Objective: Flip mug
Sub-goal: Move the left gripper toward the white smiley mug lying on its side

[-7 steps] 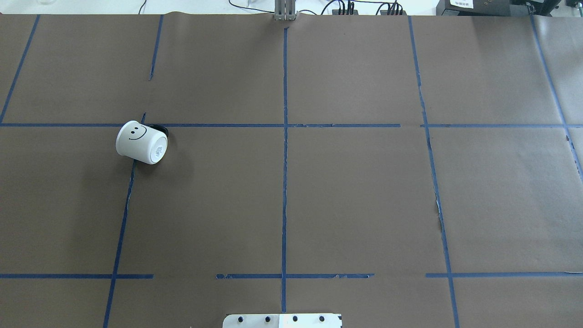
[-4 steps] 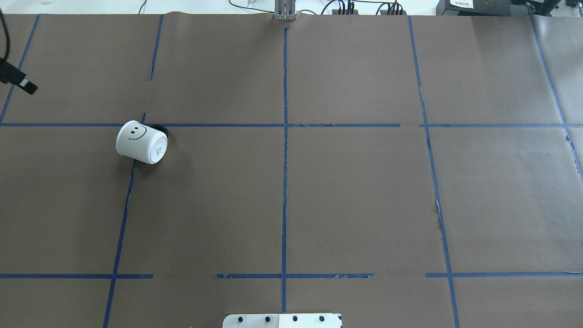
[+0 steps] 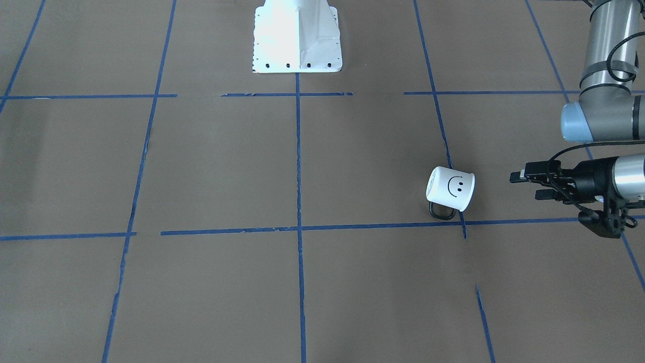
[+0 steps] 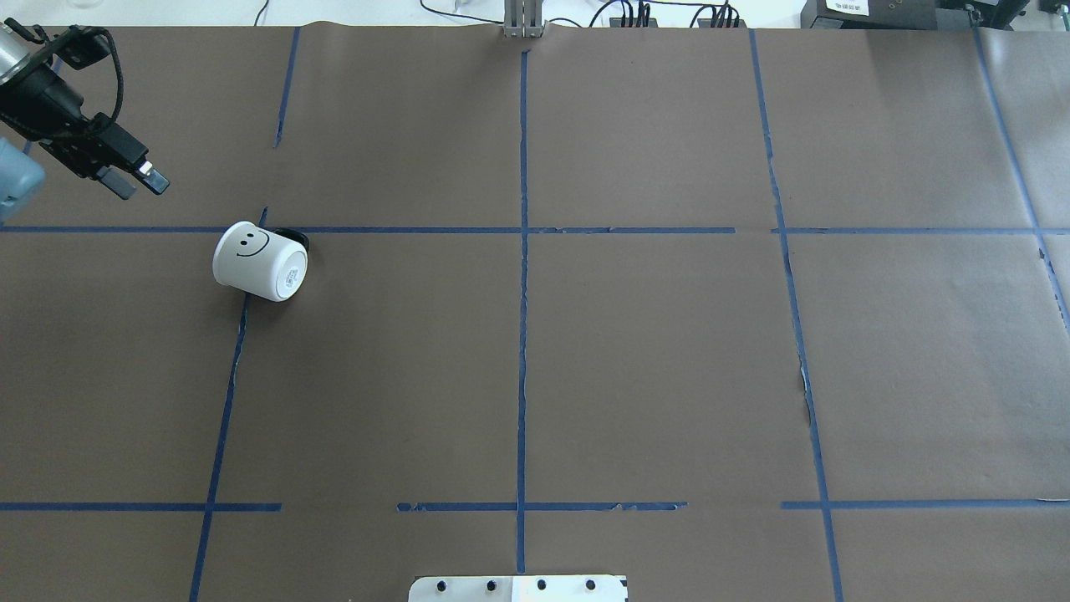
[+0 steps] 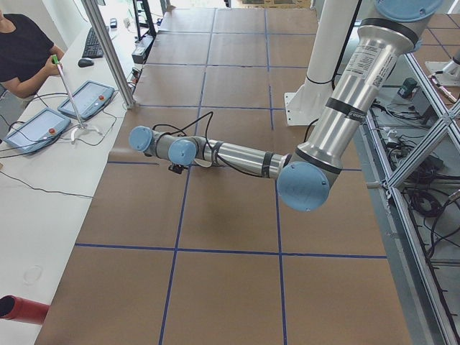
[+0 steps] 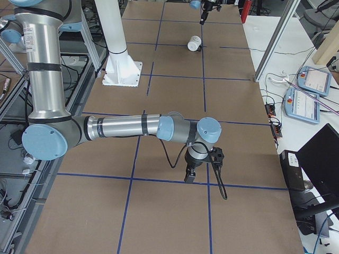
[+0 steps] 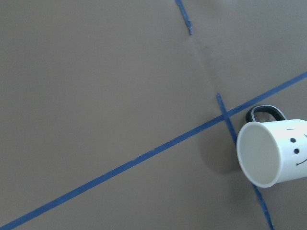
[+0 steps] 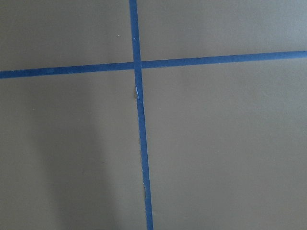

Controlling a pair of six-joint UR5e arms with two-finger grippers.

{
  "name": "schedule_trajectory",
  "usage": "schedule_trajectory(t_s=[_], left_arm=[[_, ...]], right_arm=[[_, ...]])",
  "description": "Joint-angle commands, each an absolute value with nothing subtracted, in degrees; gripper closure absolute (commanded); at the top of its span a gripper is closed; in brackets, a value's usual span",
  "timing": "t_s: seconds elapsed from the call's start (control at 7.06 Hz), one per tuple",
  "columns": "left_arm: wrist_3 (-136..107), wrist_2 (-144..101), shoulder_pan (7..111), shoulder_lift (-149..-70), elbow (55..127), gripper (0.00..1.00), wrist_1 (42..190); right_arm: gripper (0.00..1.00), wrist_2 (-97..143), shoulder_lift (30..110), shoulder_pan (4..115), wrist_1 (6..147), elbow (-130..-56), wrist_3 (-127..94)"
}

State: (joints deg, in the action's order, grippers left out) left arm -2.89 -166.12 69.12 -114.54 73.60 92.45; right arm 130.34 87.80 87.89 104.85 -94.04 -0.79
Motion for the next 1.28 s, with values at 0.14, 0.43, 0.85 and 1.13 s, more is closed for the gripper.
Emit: schedule_trajectory(t_s=[0.14, 0.43, 0.85, 1.13], left_arm=[[-3.6, -175.9, 69.0, -116.5, 66.6, 0.00, 93.4], [-3.4, -178.0, 68.4, -116.6, 64.9, 0.00, 96.9], [-3.2, -177.0, 66.8, -116.5, 65.4, 0.01, 105.3], [-3.3, -172.8, 66.7, -116.4, 66.0, 0.01, 108.6]], right_arm=[[0.00, 130.3, 87.8, 87.9, 104.9, -94.0, -0.8], [0.00, 130.3, 87.8, 87.9, 104.9, -94.0, -0.8], [0.00, 130.3, 87.8, 87.9, 104.9, -94.0, -0.8], [0.00, 130.3, 87.8, 87.9, 104.9, -94.0, -0.8]])
